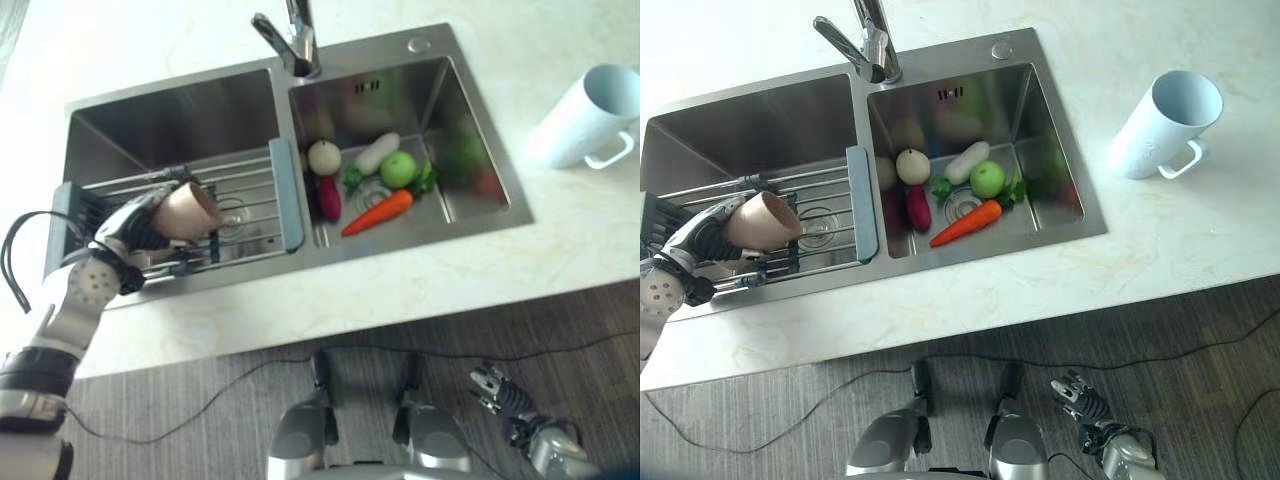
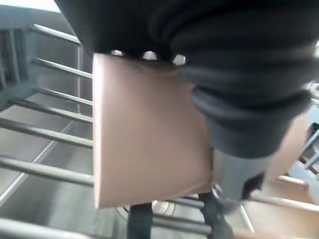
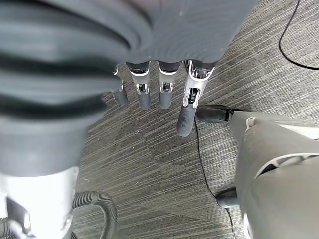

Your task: Place the dishes in the dishwasher.

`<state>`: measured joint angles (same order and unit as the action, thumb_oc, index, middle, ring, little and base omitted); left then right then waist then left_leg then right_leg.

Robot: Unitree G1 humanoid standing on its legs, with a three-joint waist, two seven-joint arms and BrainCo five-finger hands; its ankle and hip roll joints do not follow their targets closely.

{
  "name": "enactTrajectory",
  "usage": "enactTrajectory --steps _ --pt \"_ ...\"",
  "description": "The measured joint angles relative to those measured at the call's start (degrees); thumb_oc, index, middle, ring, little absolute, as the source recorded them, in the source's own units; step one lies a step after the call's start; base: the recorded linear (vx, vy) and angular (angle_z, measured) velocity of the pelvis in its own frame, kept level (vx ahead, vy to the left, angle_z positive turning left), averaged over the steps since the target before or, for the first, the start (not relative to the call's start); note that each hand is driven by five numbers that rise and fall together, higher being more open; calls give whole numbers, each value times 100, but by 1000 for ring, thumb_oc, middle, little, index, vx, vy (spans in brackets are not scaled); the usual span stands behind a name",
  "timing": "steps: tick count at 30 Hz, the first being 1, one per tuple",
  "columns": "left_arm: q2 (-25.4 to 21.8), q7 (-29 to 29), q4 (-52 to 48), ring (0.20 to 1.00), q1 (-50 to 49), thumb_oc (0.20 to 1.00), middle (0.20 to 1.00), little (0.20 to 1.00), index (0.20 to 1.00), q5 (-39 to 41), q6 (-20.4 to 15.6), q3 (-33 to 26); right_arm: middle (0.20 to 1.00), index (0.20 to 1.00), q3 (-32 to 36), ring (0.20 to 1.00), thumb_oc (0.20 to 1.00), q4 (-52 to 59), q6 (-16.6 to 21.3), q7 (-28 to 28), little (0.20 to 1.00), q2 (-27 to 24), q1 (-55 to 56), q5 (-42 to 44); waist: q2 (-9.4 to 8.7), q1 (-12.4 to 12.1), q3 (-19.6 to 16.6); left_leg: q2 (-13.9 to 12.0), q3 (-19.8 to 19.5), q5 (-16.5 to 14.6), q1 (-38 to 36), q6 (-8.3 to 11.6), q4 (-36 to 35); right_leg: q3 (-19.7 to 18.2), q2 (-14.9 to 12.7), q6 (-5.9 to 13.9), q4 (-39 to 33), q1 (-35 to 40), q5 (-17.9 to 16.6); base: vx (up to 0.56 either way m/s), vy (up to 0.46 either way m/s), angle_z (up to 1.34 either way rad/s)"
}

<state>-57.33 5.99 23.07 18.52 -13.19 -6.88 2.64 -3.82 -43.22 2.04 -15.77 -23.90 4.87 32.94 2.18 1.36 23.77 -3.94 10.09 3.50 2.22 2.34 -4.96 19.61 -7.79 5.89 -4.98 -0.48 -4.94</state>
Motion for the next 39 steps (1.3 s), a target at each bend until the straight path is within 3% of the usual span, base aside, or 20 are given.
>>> enactTrajectory --steps 6,10,16,23,25,26,29,32,37,39 --pt "-554 444 -2 200 530 200 200 200 200 -549 176 431 1000 1000 22 1000 1000 147 1 -2 1000 -201 -100 207 75 78 89 5 -1 29 99 -2 0 -2 -3 -8 0 -94 -27 -24 8 0" --pt "-642 783 36 200 626 200 200 200 200 -605 348 500 1000 1000 22 1000 1000 308 7 -11 1000 -313 -130 214 135 154 113 3 3 29 77 -2 0 -7 0 -9 1 -75 -28 -8 0 0" --pt "-641 776 66 200 694 200 200 200 200 -782 455 626 1000 1000 5 1000 1000 453 20 -48 1000 -342 -186 426 155 189 105 1 2 42 37 5 0 -7 4 -19 1 -38 -38 -11 0 0" --pt "-641 -36 -65 200 252 200 200 200 200 -799 -368 612 1000 1000 1 1000 1000 332 115 -75 1000 -300 -184 423 161 200 97 -1 -14 47 -52 10 0 11 -1 -19 0 67 -38 12 -33 1" --pt "-596 -184 -1051 200 -231 200 200 200 200 -714 -595 181 1000 1000 66 1000 1000 120 240 -72 1000 -88 -107 424 138 103 86 -4 -32 50 -152 10 1 29 10 -17 0 189 -35 47 -86 7" --pt "-575 -375 -1536 200 -493 200 200 200 200 -542 -924 -70 1000 1000 48 1000 1000 106 259 -77 1000 0 -70 423 138 52 81 -5 -52 50 -226 10 0 26 4 -6 0 270 -25 59 -91 6" --pt "-275 -793 -2078 200 -1137 200 200 200 200 -553 -1325 -675 1000 1000 108 1000 1000 85 355 -74 1000 260 15 422 140 2 -43 -7 -59 44 -339 11 -2 29 0 -5 -1 383 -17 79 -52 2" --pt "-128 -1033 -2563 200 -1990 200 200 200 200 -589 -1419 -1291 1000 1000 245 1000 1000 -22 396 -74 1000 450 234 415 124 -56 -542 0 -82 14 -406 29 -7 28 -26 8 -2 447 3 98 -87 0" --pt "212 -1636 -2781 200 -2742 200 200 200 200 -616 -1472 -1783 1000 1000 258 1000 1000 -151 405 -76 1000 572 667 401 97 -325 -1145 0 -173 -56 -535 78 -38 116 -34 69 -3 626 127 56 -82 8" --pt "395 -2387 -2765 200 -3144 200 200 200 200 -730 -1469 -2110 1000 1000 265 1000 1000 -352 478 -97 1000 655 716 256 88 -387 -1325 -1 -196 -62 -542 67 -39 122 -33 70 -2 669 129 24 -99 2"
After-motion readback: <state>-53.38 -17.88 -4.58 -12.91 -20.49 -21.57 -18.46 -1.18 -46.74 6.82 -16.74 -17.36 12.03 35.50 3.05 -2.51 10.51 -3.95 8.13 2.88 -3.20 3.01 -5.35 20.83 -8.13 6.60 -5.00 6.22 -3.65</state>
